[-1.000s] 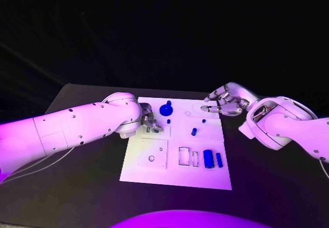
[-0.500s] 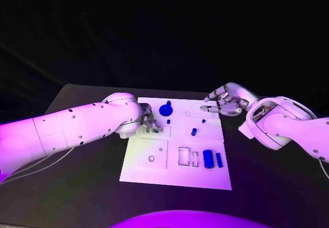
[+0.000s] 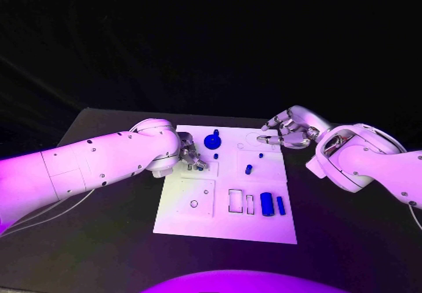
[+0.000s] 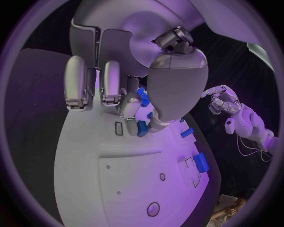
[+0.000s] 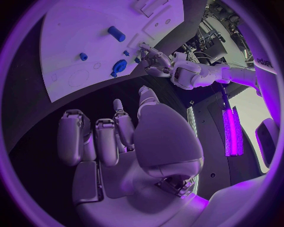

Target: Assemble the parts on the task board

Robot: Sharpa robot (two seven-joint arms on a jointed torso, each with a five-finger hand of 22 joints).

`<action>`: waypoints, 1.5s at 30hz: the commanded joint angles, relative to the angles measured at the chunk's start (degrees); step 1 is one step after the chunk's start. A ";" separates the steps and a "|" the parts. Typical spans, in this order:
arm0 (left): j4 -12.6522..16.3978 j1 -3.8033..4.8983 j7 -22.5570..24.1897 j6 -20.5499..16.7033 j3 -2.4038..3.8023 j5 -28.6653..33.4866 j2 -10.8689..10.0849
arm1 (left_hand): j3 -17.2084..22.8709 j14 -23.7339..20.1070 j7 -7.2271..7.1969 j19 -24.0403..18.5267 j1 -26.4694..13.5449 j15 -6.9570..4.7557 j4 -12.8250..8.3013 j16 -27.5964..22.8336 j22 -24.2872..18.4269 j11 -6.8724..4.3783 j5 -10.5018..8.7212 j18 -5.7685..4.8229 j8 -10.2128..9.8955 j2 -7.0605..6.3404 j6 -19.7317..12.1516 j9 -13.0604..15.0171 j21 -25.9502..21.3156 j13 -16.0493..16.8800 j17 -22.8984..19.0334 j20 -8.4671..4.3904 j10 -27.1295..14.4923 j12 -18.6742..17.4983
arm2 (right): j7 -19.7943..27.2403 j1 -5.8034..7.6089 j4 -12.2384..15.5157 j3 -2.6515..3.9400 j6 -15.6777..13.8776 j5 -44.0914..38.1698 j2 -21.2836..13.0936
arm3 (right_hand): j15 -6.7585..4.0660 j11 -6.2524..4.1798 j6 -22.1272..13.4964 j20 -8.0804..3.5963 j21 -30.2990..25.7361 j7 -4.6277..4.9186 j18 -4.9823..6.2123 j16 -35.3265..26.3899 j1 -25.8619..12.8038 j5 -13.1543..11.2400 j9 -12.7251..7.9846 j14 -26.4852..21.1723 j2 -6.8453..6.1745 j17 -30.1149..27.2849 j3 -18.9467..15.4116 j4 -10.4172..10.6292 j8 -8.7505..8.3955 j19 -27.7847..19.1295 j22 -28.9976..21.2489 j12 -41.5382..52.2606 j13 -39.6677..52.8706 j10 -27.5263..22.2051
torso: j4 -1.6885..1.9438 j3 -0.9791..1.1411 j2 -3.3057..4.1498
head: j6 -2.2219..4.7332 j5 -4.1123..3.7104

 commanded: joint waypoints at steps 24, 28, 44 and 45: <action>-0.44 4.20 -2.37 1.33 2.37 3.99 -2.00 | -7.68 5.93 1.04 5.36 1.86 0.29 0.12 0.14 14.09 0.98 -2.32 -0.56 -0.29 2.27 -1.60 -1.80 -0.18 -4.05 15.08 0.00 -2.25 -3.85 | 0.06 -0.06 -0.89 -0.01 0.06 -0.34 0.15 | -0.39 -0.31 0.29 -0.18 -0.53 -0.04 0.47 -0.24 -1.06 -0.42 0.09 3.73 0.01 4.81 -0.77 0.15 0.35 -0.40 6.19 -0.41 0.72 -0.22 | -0.04 0.10 -0.03 | 1.21 0.28; -1.95 6.17 -2.32 3.14 2.48 3.35 -2.20 | -8.03 5.93 1.19 4.93 2.48 0.42 0.10 0.14 13.46 1.13 -2.25 -0.40 -0.44 2.66 -1.88 -2.03 -0.52 -4.79 15.08 0.11 -2.76 -4.56 | 0.04 -0.06 -0.94 -0.01 0.08 -0.33 0.14 | -0.39 -0.31 0.28 -0.18 -0.53 -0.04 0.47 -0.25 -1.09 -0.41 0.09 3.73 0.01 4.81 -0.79 0.15 0.35 -0.39 6.19 -0.40 0.74 -0.20 | -0.02 0.05 0.03 | 1.56 0.46; -10.22 7.63 -1.99 5.17 1.87 2.22 1.57 | -8.50 5.93 1.40 4.74 3.10 0.56 0.13 0.14 13.19 1.30 -2.24 -0.32 -0.76 2.92 -2.28 -2.38 -0.68 -5.37 15.08 0.23 -3.14 -5.08 | 0.15 -0.06 -0.74 -0.01 0.01 -0.33 0.22 | -0.39 -0.31 0.27 -0.19 -0.55 -0.04 0.47 -0.24 -1.15 -0.39 0.09 3.74 0.05 4.84 -0.86 0.14 0.35 -0.40 6.18 -0.34 0.79 -0.16 | -0.02 -0.01 0.12 | 1.83 1.01; -10.59 7.56 -1.97 5.22 1.79 2.18 1.80 | -8.51 5.93 1.41 4.73 3.10 0.57 0.13 0.14 13.18 1.31 -2.24 -0.32 -0.76 2.93 -2.29 -2.39 -0.69 -5.37 15.08 0.24 -3.14 -5.07 | 0.18 -0.06 -0.71 -0.01 -0.03 -0.33 0.22 | -0.39 -0.31 0.27 -0.19 -0.55 -0.04 0.47 -0.24 -1.15 -0.39 0.09 3.74 0.05 4.84 -0.86 0.14 0.35 -0.40 6.18 -0.34 0.79 -0.16 | -0.04 -0.03 0.13 | 1.85 1.01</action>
